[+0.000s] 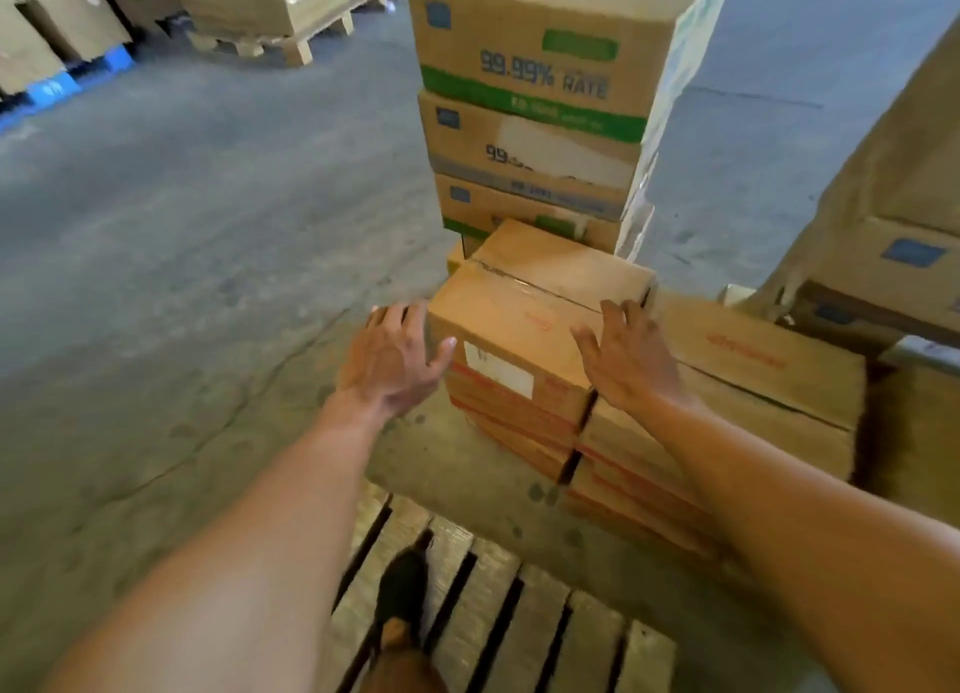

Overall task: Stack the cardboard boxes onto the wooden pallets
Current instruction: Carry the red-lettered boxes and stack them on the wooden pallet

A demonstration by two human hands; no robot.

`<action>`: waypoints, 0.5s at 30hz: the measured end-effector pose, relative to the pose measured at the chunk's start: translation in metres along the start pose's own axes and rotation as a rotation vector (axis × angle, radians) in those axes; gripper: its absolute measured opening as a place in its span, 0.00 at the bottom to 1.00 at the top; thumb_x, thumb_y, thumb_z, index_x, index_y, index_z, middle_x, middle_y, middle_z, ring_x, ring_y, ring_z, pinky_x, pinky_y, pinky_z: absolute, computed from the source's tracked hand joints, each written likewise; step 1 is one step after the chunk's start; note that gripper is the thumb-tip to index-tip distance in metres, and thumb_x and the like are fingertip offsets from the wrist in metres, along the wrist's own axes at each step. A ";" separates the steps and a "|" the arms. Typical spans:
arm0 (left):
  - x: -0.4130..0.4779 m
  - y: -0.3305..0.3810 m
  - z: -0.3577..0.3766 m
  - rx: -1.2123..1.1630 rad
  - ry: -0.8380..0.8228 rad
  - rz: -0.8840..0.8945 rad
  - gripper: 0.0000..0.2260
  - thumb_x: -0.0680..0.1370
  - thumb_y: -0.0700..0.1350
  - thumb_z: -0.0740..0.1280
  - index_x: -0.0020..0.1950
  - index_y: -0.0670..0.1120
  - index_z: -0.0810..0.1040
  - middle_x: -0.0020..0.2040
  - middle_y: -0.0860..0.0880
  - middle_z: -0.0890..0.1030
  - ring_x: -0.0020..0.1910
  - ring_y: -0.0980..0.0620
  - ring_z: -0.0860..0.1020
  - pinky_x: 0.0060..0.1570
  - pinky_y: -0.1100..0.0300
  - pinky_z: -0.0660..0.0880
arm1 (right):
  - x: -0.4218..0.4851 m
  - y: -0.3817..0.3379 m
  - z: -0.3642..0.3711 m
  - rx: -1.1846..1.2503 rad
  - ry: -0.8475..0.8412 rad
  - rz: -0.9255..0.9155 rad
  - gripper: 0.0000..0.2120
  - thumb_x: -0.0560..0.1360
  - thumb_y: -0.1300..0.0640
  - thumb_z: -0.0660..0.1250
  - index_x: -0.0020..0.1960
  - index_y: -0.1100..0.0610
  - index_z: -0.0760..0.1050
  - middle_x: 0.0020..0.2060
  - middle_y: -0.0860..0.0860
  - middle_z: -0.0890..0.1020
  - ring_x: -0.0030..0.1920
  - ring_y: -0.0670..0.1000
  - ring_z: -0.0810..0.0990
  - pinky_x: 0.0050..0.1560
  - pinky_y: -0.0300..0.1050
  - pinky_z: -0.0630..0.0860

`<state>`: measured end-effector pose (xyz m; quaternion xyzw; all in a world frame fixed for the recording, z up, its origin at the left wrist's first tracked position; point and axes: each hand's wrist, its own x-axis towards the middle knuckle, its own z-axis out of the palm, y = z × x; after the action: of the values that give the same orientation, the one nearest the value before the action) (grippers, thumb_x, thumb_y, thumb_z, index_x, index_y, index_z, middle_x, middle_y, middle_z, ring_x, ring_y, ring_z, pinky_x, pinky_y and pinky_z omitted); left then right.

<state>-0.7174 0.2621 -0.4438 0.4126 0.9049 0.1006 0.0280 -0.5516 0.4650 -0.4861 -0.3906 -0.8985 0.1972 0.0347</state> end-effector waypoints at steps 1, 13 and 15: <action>0.020 -0.019 0.013 -0.029 -0.054 0.023 0.26 0.81 0.58 0.61 0.69 0.39 0.72 0.64 0.37 0.77 0.63 0.37 0.74 0.58 0.45 0.73 | 0.008 -0.004 0.018 -0.001 -0.020 0.083 0.27 0.84 0.40 0.51 0.76 0.56 0.61 0.74 0.59 0.65 0.70 0.64 0.68 0.65 0.59 0.70; 0.146 -0.122 0.127 -0.301 -0.224 0.062 0.30 0.81 0.58 0.63 0.76 0.40 0.66 0.71 0.38 0.70 0.68 0.39 0.72 0.60 0.47 0.72 | 0.038 -0.037 0.135 0.262 0.145 0.765 0.25 0.85 0.46 0.56 0.76 0.59 0.64 0.72 0.60 0.69 0.69 0.62 0.72 0.66 0.55 0.70; 0.156 -0.122 0.143 -0.332 -0.202 0.017 0.29 0.81 0.56 0.65 0.77 0.42 0.64 0.73 0.39 0.68 0.69 0.40 0.70 0.62 0.48 0.70 | 0.043 -0.033 0.145 0.285 0.178 0.810 0.25 0.84 0.45 0.56 0.75 0.58 0.64 0.71 0.60 0.71 0.68 0.62 0.72 0.65 0.56 0.71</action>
<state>-0.8918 0.3241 -0.6037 0.4181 0.8649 0.2069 0.1854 -0.6354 0.4274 -0.6106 -0.7182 -0.6301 0.2826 0.0855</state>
